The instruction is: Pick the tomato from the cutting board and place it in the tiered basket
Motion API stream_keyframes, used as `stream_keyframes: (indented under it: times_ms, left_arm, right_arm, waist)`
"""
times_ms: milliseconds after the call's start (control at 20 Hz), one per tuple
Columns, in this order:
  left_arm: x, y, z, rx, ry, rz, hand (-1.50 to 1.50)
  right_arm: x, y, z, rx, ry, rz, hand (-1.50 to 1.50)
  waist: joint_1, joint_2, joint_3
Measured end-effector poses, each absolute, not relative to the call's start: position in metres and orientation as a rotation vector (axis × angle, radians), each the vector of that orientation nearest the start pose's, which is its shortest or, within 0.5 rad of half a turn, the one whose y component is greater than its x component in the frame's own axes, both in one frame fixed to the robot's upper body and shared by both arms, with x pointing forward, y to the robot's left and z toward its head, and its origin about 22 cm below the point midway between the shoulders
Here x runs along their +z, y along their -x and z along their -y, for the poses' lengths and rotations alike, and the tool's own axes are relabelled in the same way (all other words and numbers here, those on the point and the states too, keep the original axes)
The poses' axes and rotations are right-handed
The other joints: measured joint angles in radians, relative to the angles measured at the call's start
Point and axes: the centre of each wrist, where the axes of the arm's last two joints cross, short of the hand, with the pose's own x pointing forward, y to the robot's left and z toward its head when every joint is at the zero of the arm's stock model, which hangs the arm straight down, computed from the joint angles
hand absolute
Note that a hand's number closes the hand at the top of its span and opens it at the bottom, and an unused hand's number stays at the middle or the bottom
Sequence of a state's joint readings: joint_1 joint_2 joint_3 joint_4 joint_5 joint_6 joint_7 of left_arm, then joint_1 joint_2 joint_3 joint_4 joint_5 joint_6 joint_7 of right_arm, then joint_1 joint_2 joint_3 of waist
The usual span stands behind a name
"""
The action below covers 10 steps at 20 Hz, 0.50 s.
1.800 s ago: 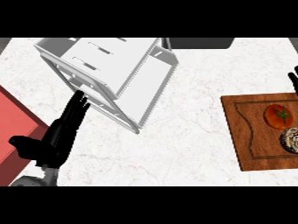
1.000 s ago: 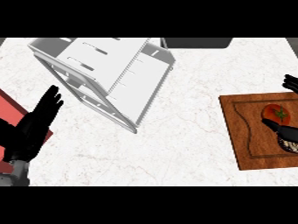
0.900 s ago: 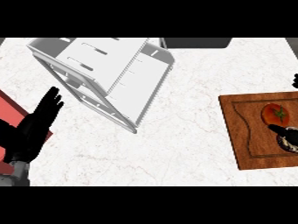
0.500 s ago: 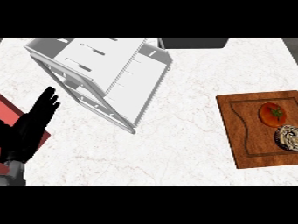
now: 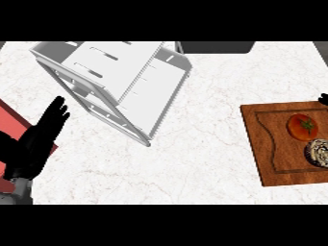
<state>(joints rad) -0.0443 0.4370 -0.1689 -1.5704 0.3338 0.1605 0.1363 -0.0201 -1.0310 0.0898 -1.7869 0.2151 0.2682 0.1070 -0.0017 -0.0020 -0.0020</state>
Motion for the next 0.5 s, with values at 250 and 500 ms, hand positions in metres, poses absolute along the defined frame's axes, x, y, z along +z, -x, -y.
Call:
stream_keyframes:
  times_ms: [250, 500]
  left_arm:
    - [0.039, -0.256, -0.288, -0.091, -0.074, 1.417, 0.00]
    - [0.035, -0.247, -0.286, -0.092, -0.076, 1.417, 0.00]
  right_arm:
    - [0.149, -0.241, 0.342, 1.200, 0.761, 1.215, -1.50]
    - [0.126, -0.247, 0.334, 1.168, 0.805, 1.147, -1.50]
  waist:
    - [0.002, 0.001, 0.001]
    - [0.007, 0.002, 0.002]
